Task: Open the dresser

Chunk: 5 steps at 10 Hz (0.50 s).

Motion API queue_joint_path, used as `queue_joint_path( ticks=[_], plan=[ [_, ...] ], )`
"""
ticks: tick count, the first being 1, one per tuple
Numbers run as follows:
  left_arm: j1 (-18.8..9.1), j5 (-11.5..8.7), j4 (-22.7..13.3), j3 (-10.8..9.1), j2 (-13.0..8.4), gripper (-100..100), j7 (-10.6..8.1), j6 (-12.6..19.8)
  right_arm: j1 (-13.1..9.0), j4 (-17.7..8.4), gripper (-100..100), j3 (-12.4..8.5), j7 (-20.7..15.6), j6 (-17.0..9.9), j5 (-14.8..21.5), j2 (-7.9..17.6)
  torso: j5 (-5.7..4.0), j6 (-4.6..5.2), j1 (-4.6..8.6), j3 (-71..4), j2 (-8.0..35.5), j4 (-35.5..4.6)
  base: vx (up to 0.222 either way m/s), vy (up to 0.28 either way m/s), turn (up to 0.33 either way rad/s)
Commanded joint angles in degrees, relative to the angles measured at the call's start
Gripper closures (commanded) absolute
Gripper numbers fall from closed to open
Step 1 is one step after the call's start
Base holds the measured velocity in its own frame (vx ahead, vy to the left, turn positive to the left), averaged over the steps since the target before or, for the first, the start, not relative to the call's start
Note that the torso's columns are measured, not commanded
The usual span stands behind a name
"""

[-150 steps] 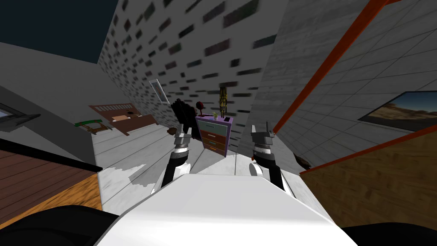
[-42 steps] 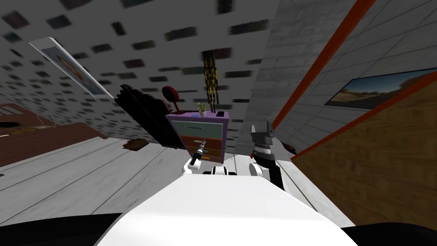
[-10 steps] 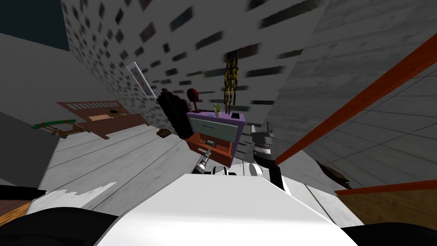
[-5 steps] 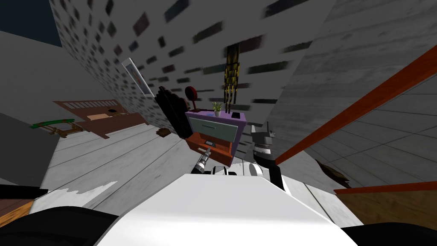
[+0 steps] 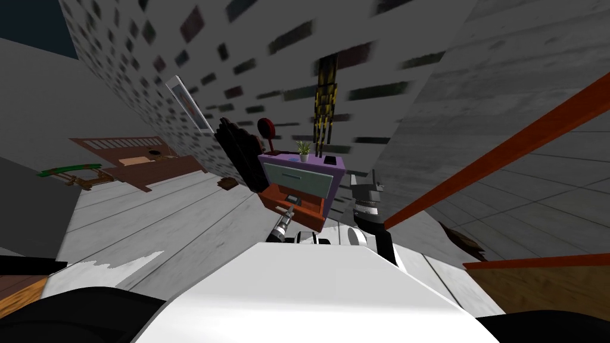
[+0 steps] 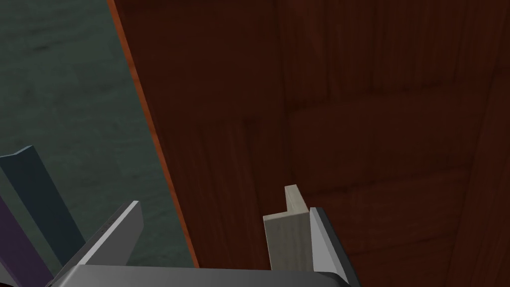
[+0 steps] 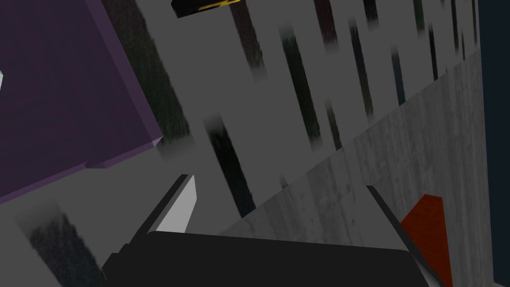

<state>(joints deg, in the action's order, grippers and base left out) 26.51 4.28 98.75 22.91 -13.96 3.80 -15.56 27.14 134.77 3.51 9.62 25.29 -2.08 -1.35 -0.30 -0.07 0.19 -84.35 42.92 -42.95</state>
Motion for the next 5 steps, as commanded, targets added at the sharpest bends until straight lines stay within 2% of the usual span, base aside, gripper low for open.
queue_joint_path(
  ticks=[1,2,5],
  plan=[
    [0.01,-0.08,0.09,-0.01,-0.19,-100,-0.12,0.03,0.00,0.00,0,0.00,0.00,0.00,0.00,0.00,-0.01,-0.03,-0.02,0.01,0.02,-0.01,0.006,-0.001,-0.003],
    [0.11,-0.09,-0.08,0.00,-0.25,0,-0.17,0.16,0.00,0.00,0,0.00,0.00,0.00,0.00,0.00,0.10,0.01,-0.06,0.00,-0.09,0.20,0.000,0.000,0.000],
    [0.35,-0.10,-0.49,-0.02,-0.35,0,-0.19,0.52,0.00,0.00,0,0.00,0.00,0.00,0.00,0.00,0.25,0.08,-0.13,-0.20,-0.53,0.55,0.000,0.000,0.000]
  ],
)
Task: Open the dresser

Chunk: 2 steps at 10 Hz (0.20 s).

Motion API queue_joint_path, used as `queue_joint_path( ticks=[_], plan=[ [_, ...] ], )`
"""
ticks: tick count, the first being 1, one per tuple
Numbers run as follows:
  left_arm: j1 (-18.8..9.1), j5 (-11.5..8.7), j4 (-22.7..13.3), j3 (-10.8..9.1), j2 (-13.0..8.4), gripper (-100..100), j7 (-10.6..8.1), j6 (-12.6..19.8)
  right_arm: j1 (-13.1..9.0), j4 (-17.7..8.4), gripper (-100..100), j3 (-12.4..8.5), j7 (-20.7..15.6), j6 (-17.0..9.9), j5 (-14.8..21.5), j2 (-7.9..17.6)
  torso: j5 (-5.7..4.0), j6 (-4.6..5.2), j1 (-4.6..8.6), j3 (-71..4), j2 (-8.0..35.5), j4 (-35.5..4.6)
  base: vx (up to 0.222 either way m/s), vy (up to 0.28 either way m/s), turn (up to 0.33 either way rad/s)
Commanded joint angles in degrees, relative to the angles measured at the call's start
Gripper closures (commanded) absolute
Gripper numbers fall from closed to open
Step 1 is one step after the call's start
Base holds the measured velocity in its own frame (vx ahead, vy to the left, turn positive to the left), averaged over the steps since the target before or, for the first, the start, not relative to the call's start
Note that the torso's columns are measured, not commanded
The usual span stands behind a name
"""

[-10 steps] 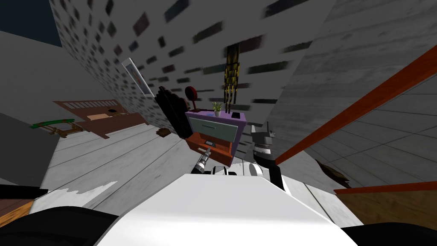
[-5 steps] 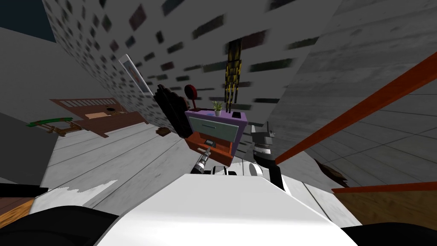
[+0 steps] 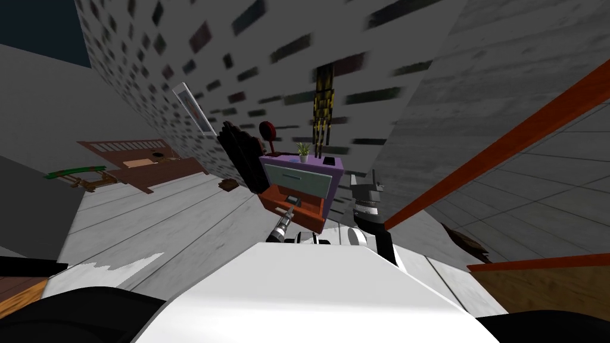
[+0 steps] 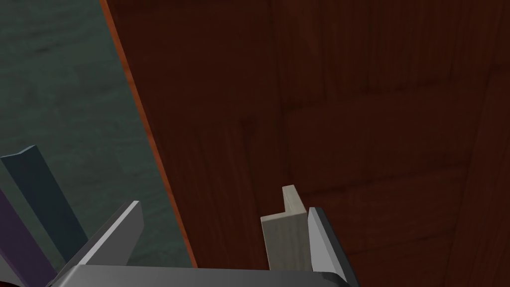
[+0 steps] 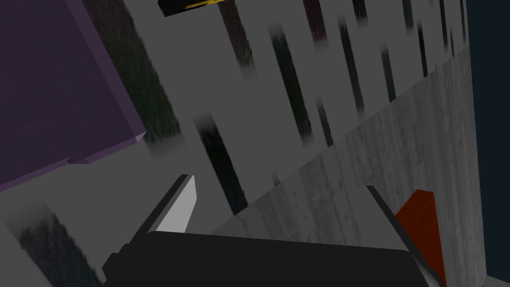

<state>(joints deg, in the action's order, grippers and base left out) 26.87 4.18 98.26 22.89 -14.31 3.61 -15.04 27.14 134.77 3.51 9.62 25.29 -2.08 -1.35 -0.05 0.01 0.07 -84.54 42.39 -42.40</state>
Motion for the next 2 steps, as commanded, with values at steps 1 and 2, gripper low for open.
queue_joint_path(
  ticks=[1,2],
  plan=[
    [0.03,0.00,-0.05,-0.01,-0.02,0,0.00,0.05,0.00,0.00,0,0.00,0.00,0.00,0.00,0.00,0.02,0.00,-0.02,-0.02,-0.06,0.05,0.000,0.000,0.000],
    [0.05,0.00,-0.08,-0.02,-0.02,0,0.00,0.07,0.00,0.00,0,0.00,0.00,0.00,0.00,0.00,0.03,0.00,-0.03,-0.03,-0.08,0.08,0.000,0.000,0.000]
  ],
)
